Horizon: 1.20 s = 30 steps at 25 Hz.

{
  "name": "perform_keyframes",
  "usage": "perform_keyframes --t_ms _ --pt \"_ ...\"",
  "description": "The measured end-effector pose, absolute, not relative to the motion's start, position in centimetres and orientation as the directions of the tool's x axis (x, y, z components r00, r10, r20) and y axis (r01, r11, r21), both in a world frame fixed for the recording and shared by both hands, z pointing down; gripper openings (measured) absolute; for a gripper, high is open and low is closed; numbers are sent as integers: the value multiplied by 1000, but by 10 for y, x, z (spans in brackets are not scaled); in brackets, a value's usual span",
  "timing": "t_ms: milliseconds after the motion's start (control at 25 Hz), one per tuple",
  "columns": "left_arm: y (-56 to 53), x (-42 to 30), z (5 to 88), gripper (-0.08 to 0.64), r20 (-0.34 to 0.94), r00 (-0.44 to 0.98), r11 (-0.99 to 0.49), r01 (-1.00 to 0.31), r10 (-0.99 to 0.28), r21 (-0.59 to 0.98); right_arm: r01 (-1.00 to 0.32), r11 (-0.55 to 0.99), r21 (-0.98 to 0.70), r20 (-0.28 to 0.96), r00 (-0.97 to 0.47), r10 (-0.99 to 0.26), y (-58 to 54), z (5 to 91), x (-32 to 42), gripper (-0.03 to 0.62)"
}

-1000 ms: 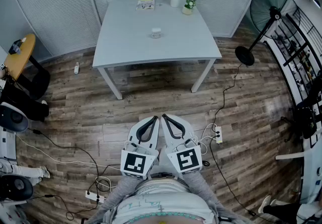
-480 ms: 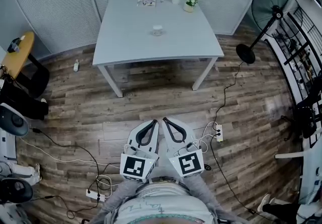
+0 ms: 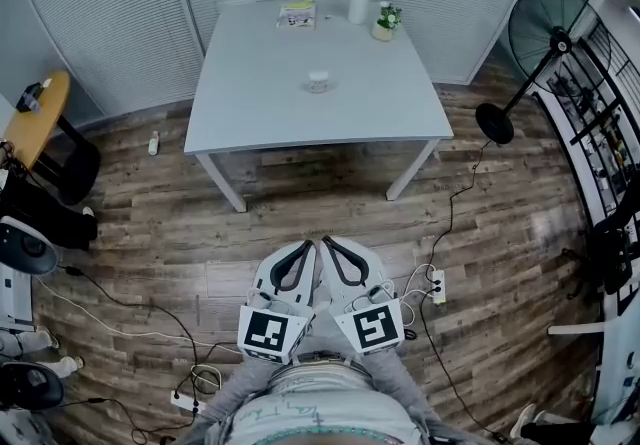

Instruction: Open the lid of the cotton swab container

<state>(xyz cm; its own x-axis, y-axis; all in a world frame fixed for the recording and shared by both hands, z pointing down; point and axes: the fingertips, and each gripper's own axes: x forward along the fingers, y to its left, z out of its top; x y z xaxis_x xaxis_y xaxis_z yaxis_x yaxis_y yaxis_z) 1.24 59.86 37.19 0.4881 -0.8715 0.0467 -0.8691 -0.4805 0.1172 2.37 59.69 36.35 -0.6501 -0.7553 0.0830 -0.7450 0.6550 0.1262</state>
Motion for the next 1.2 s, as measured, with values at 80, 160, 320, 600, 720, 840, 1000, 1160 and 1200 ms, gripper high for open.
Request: perform_keyframes --t_ms 80,160,320,600,720,840,1000,1160,1200 --pt "574 12 370 -3 50 488 -481 -870 -871 108 -742 659 120 83 -654 -752 572 359 22 2" --pt "549 12 368 -2 55 484 -478 -873 -873 99 -737 664 124 85 -659 -747 548 355 22 2" --pt "506 14 363 -2 58 472 -464 -879 -880 113 -727 675 124 88 -670 -737 505 350 25 2" --pt "442 20 361 -2 62 454 -445 -888 -889 119 -714 690 118 96 -684 -723 441 350 31 2" --pt "417 26 360 -2 62 449 -440 -890 -891 119 -706 699 116 97 -692 -715 417 349 36 2" --pt "394 33 360 -2 60 446 -437 -892 -893 116 -697 707 124 89 -701 -707 394 349 42 2" --pt "375 42 359 -2 54 438 -429 -895 -897 119 -686 714 137 74 -712 -698 371 346 50 2" --pt "364 45 359 -2 47 421 -412 -902 -906 131 -683 717 138 74 -715 -695 360 343 56 2" --pt "363 45 359 -3 47 418 -409 -903 -907 132 -683 717 139 75 -715 -695 358 344 58 2"
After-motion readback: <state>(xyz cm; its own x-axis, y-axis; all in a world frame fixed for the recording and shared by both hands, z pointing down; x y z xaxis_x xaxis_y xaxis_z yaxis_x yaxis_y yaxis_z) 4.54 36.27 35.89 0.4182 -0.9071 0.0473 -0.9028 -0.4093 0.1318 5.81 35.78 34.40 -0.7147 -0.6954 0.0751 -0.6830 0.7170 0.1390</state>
